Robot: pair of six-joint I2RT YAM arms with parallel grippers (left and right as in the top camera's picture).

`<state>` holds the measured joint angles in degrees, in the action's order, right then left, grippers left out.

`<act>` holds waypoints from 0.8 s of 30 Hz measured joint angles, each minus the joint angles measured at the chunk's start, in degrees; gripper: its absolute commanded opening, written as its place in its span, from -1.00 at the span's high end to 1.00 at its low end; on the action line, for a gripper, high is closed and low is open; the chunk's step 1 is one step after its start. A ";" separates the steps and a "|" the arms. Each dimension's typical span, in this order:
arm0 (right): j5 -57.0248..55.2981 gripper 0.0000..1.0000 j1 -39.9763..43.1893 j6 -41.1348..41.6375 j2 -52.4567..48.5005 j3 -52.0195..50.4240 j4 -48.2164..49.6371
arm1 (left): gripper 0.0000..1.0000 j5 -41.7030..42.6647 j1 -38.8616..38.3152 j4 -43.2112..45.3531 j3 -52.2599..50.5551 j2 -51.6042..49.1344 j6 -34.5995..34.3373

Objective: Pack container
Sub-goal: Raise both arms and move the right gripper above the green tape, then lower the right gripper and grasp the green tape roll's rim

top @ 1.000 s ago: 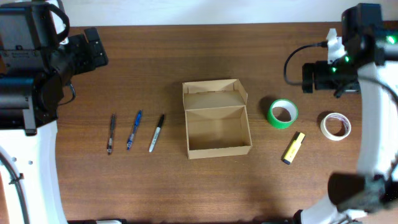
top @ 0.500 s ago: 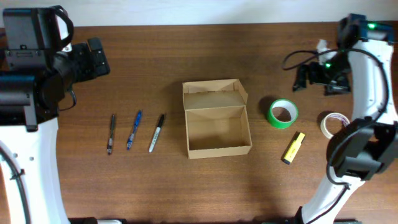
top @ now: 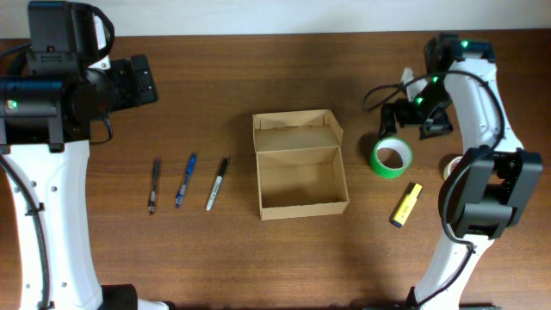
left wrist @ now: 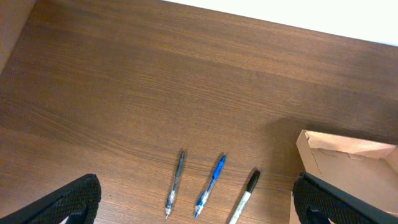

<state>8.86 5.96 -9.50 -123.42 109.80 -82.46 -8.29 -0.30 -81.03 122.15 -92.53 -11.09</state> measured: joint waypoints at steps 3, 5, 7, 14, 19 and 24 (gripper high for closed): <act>-0.74 -0.91 0.07 -0.11 -0.20 -4.98 2.82 | -0.99 0.00 0.00 -0.02 0.00 0.00 0.00; -0.98 -0.88 0.22 -0.22 -0.26 -7.74 4.20 | -0.99 0.00 0.00 -0.02 0.00 0.00 0.00; -1.07 -0.87 0.61 -0.17 -0.39 -10.40 5.75 | -0.99 0.00 0.00 -0.17 0.00 0.00 0.00; 1.53 -0.75 2.32 -0.37 -0.04 -14.01 8.15 | -0.99 0.02 0.00 -0.24 0.02 0.00 -0.02; 2.60 -0.69 2.38 -0.37 0.04 -14.47 8.22 | -0.99 0.00 0.00 -0.24 0.02 0.00 0.00; 2.89 -0.67 2.38 -0.48 0.04 -14.47 8.59 | -0.99 0.00 0.00 -0.24 0.02 0.00 0.00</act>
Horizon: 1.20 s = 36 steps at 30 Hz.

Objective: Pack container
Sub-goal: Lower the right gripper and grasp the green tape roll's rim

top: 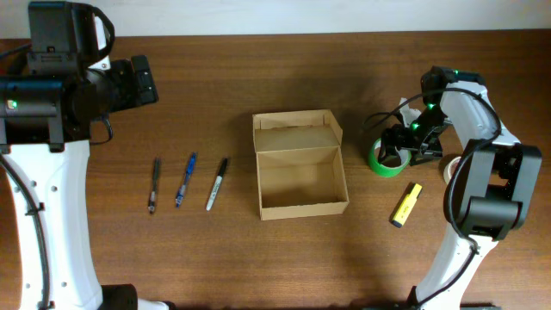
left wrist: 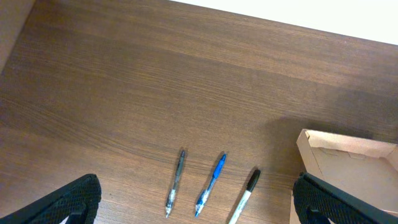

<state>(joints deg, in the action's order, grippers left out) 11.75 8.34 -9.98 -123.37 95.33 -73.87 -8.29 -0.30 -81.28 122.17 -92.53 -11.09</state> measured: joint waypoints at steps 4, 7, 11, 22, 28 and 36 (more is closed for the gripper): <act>-0.04 -0.75 0.02 -0.42 0.04 0.00 0.42 | -0.98 0.00 0.00 0.02 0.00 0.00 0.00; -0.13 -0.82 0.28 -0.72 0.07 -0.02 0.68 | -0.99 0.00 0.00 0.02 -0.02 0.00 0.00; -0.02 -0.84 1.16 -0.74 0.07 -0.31 1.31 | -0.99 0.00 0.00 0.02 -0.02 0.00 0.00; -1.40 -0.22 6.99 -0.72 -0.46 -1.29 3.43 | -0.99 0.00 0.00 -0.17 0.00 0.00 -0.02; -0.85 0.02 6.56 -0.31 -0.46 -1.29 3.28 | -0.99 0.02 0.00 -0.17 0.00 -0.02 -0.02; -0.24 0.91 6.56 -0.63 -0.46 -1.29 3.04 | -0.99 0.02 0.00 -0.17 -0.02 0.00 0.00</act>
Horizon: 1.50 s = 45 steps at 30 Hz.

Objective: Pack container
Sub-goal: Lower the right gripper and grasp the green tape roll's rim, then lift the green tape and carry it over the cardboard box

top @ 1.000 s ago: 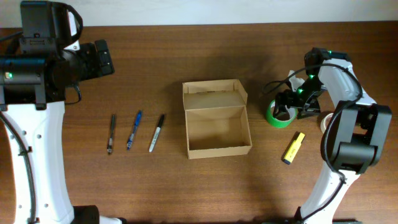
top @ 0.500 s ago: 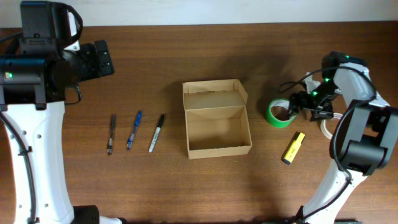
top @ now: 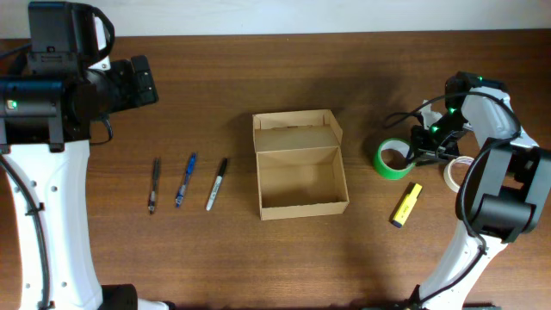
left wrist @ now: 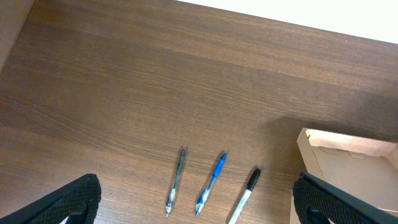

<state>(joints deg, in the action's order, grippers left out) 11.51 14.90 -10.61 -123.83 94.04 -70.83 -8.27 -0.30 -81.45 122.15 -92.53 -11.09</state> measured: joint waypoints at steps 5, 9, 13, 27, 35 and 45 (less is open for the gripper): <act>0.02 0.92 0.02 0.28 0.00 -0.09 -0.22 | -0.99 -0.02 0.00 0.02 0.02 0.00 0.00; 0.02 0.92 0.02 0.35 0.00 0.22 -1.66 | -0.99 -0.02 0.00 0.00 0.00 0.00 0.00; 0.00 0.92 0.02 0.42 0.02 4.70 -6.88 | -0.99 0.00 0.00 0.00 0.02 0.00 0.00; -2.08 0.92 -11.50 3.80 16.22 57.11 -25.27 | -0.99 -0.02 0.00 0.52 0.02 -0.02 0.00; -7.69 0.92 -38.32 7.45 19.67 53.57 -25.83 | -0.99 -0.02 0.00 0.61 0.02 -0.02 0.00; -9.42 0.92 -54.18 9.33 9.75 20.83 -16.79 | -0.99 0.02 0.00 -0.17 0.07 -0.02 0.00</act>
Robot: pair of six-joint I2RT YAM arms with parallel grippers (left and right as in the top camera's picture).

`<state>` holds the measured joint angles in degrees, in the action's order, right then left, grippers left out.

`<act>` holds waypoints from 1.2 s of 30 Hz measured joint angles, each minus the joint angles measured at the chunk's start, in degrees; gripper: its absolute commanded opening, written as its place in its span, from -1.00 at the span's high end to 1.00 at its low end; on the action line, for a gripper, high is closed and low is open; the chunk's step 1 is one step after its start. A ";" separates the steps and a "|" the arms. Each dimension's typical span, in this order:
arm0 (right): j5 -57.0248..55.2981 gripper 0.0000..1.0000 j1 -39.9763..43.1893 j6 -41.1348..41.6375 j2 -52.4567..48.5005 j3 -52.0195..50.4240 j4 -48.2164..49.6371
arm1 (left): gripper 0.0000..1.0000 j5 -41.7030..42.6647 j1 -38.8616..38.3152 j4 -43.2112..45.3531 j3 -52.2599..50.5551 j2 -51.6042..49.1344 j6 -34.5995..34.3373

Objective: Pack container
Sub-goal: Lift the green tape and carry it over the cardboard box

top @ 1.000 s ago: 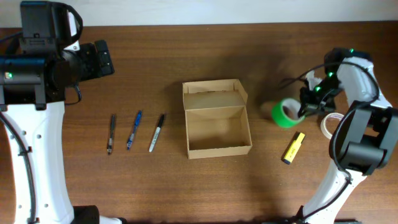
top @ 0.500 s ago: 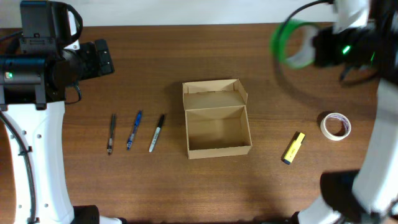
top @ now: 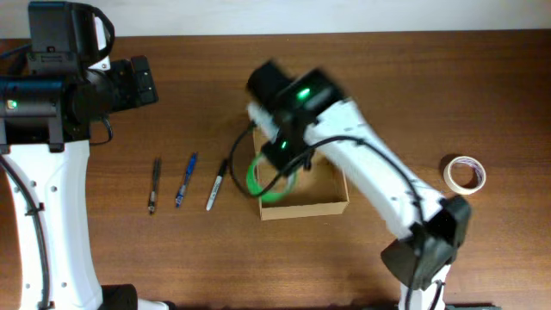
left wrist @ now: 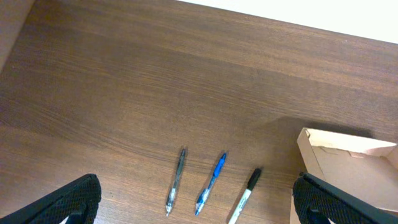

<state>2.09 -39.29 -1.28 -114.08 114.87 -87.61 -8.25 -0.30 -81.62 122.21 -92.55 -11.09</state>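
Note:
The open cardboard box (top: 306,209) stands mid-table; its corner shows in the left wrist view as the box (left wrist: 348,152). My right gripper (top: 277,157), blurred, hangs over the box's left side, shut on the green tape roll (top: 274,181), which straddles the left wall. A grey pen (top: 154,185), a blue pen (top: 186,179) and a black marker (top: 217,183) lie left of the box. My left gripper (left wrist: 198,200) is open high above the grey pen (left wrist: 175,190), the blue pen (left wrist: 211,183) and the marker (left wrist: 245,195). The yellow highlighter is hidden under the right arm.
A white tape roll (top: 465,173) lies at the right. The right arm (top: 379,185) stretches across the table from the lower right to the box. The left arm's body (top: 60,77) stands at the far left.
My right gripper was at the green roll to the right of the box; now it is over the box's left side with the roll in it. The left arm is unmoved.
My right gripper stood just behind the green roll right of the box, then down at it, then on its right rim with the roll shifted slightly right. Now the roll hangs over the box. The pens and my left gripper stayed put.

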 measured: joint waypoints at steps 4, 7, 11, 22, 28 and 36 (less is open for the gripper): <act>0.98 0.92 -0.31 0.02 0.02 -6.16 2.89 | -0.99 -0.02 0.00 -0.02 0.00 0.00 0.00; 1.01 0.92 -0.22 -0.04 0.02 -6.99 3.21 | -0.99 -0.02 0.00 -0.02 0.00 0.00 0.02; 0.92 0.92 -0.22 -0.46 0.02 -7.02 3.39 | -0.99 0.44 0.00 -0.07 0.00 0.00 0.70; -0.42 0.92 6.97 -1.16 0.02 -7.08 5.33 | -0.99 1.11 0.00 -0.09 0.00 0.00 1.05; -1.25 0.92 11.69 -1.77 0.11 -7.78 5.64 | -0.99 1.38 0.00 -0.09 0.00 0.00 1.05; -1.18 0.92 11.13 -1.92 0.24 -14.91 8.74 | -0.99 1.44 0.00 -0.11 0.00 0.00 1.07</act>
<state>0.91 -28.16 -3.20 -113.84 99.96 -78.87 -6.81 -0.30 -81.73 122.21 -92.55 -10.02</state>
